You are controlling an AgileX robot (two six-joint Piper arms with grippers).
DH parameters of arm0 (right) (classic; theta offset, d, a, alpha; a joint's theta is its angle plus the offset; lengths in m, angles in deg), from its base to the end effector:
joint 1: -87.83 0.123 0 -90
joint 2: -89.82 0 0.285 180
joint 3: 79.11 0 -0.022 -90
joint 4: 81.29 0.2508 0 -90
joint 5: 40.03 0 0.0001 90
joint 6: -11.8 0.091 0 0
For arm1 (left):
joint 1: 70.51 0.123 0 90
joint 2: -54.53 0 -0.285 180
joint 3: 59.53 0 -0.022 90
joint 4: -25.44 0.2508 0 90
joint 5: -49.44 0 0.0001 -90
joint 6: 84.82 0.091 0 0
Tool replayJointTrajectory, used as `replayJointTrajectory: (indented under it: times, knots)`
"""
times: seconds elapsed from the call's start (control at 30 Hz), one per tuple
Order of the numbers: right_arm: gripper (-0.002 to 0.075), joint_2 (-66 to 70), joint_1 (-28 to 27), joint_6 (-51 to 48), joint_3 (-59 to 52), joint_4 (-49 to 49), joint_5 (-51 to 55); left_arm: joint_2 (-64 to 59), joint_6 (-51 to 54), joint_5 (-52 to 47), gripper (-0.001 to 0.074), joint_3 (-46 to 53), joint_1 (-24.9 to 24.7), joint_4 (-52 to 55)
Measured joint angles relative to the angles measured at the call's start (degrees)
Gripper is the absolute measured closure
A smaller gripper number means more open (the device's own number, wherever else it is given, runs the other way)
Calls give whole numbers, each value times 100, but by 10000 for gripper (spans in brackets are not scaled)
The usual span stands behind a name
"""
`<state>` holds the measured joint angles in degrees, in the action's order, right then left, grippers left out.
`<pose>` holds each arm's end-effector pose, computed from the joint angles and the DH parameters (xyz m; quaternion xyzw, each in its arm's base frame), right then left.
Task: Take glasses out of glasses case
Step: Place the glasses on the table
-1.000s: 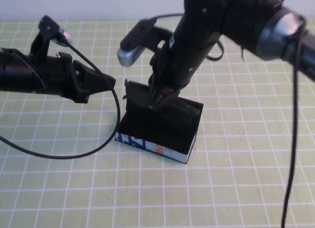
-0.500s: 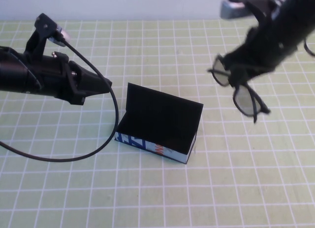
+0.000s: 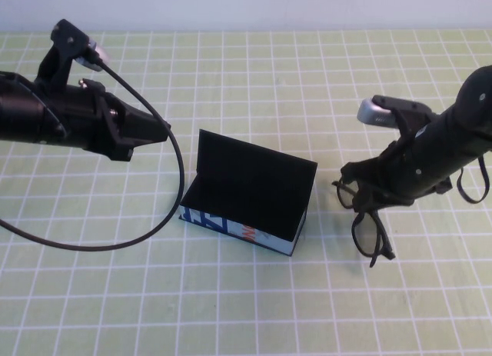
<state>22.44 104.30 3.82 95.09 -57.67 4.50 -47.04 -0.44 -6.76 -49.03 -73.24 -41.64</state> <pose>0.3474 0.1294 0.2037 -0.0848 0.9721 0.1739 0.1326 0.3299 -0.0855 0.2821 0.3837 0.7792 -0.3137 0.3836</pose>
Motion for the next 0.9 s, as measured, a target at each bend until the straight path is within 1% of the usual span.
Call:
replayJointTrajectory:
  times: [0.13,0.23,0.4,0.47,0.63,0.73,0.8,0.9]
  knots:
    - [701,204,0,0,0,11,-37,0,0,3,739,0,0,14]
    - [654,276,0,0,0,0,-60,0,0,3,739,0,0,14]
    - [475,290,0,0,0,-14,-60,0,0,3,739,0,0,14]
    - [441,279,0,0,0,-22,-60,0,0,13,739,0,0,14]
    - [438,-67,0,0,0,-36,77,0,-76,227,739,0,0,-10]
    - [459,-559,0,4,0,-121,275,0,-224,456,739,0,0,-154]
    - [492,-923,0,41,0,-194,513,0,-275,526,739,0,0,-202]
    - [574,-1432,0,161,0,-378,955,3,-393,549,739,0,0,-281]
